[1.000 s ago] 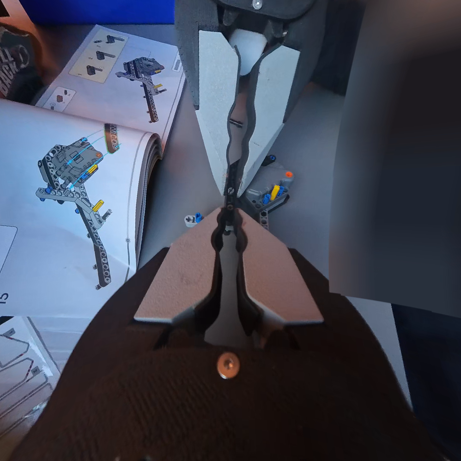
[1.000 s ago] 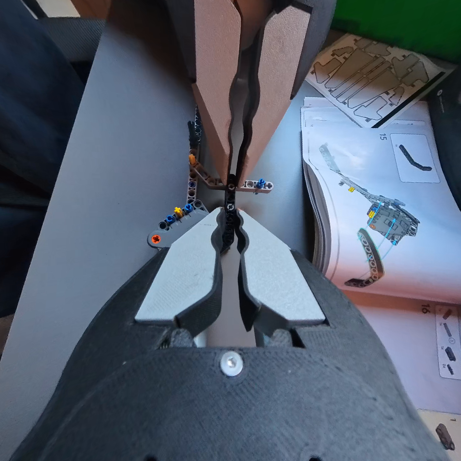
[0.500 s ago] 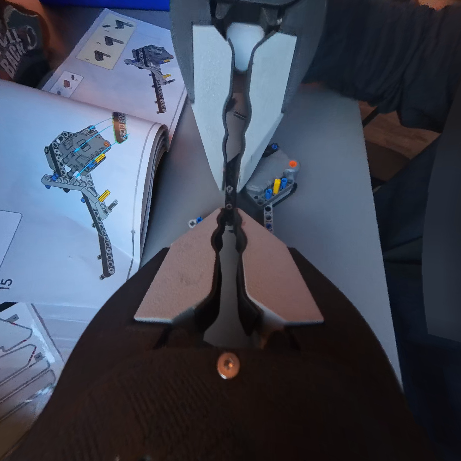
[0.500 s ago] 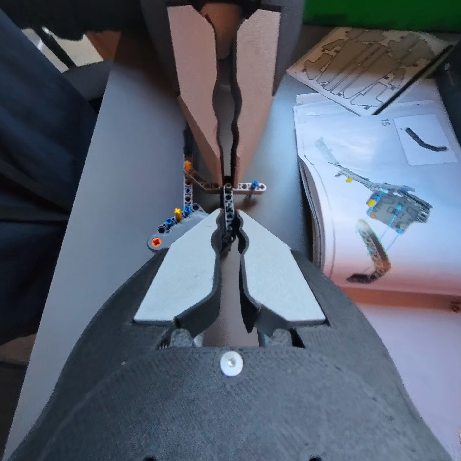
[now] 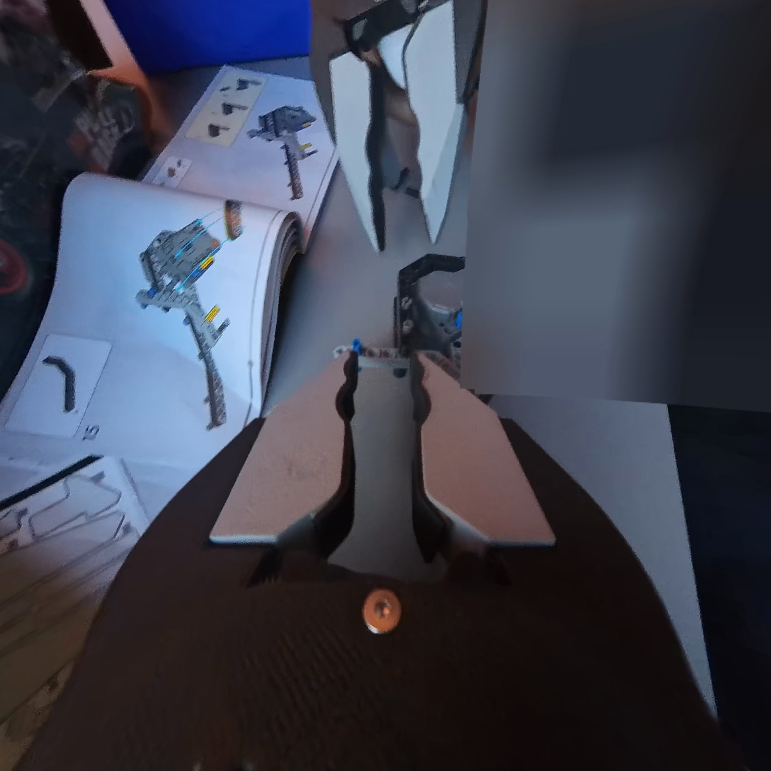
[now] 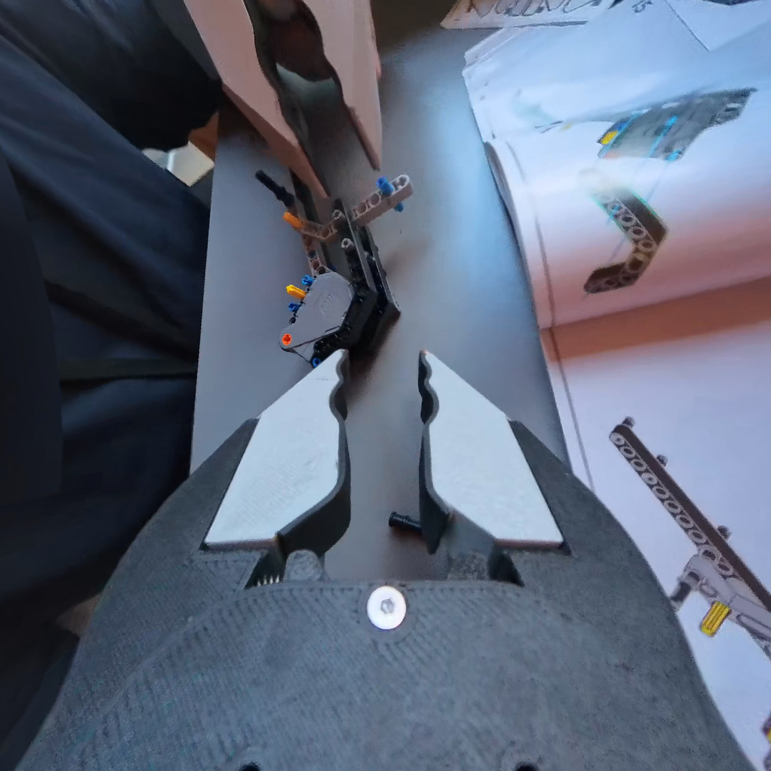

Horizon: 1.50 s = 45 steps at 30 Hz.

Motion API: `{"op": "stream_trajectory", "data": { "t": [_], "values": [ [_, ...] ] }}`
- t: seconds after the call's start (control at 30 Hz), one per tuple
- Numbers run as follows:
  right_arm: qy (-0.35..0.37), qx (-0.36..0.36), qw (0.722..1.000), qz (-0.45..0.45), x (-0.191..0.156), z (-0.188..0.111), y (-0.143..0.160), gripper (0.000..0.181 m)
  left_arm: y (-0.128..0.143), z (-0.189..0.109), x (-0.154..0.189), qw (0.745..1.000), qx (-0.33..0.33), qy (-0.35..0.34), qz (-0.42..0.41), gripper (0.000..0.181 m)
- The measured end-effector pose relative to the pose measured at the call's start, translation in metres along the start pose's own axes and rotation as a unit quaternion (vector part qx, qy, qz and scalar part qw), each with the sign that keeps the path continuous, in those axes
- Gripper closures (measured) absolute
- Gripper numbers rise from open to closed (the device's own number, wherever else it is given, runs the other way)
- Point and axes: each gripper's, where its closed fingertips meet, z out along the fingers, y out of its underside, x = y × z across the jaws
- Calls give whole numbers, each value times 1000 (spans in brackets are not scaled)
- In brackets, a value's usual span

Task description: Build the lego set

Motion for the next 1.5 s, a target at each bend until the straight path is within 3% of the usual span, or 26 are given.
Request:
{"op": "stream_trajectory", "data": {
  "t": [0.1,0.23,0.37,0.57,0.67,0.73,0.93,1.07,1.23,1.5],
  "values": [
    [-48,21,998,45,-8,-4,-4,148,9,-8,5,995,-16,59,-79,152],
    [-69,24,995,65,-12,2,-5,145,14,-4,12,972,-17,145,-185,157],
    [-85,-11,994,70,-18,18,6,146,24,9,18,966,-44,163,-195,157],
    [-115,-14,991,60,-28,28,5,148,10,10,29,955,-10,203,-218,156],
    [-107,7,993,48,-26,23,-2,170,4,6,32,948,8,221,-227,156],
    [-94,15,995,44,-21,21,-3,172,-1,3,33,940,24,238,-242,156],
    [-112,28,992,50,-21,25,-7,161,-5,7,39,936,30,249,-248,162],
    [-112,32,992,43,-23,24,-9,165,-1,10,36,940,19,234,-246,171],
    [-106,32,993,32,-23,22,-9,172,14,9,13,959,-8,164,-230,160],
    [-126,48,989,58,-18,20,-12,173,14,20,32,945,-35,210,-248,153]
  ]
}}
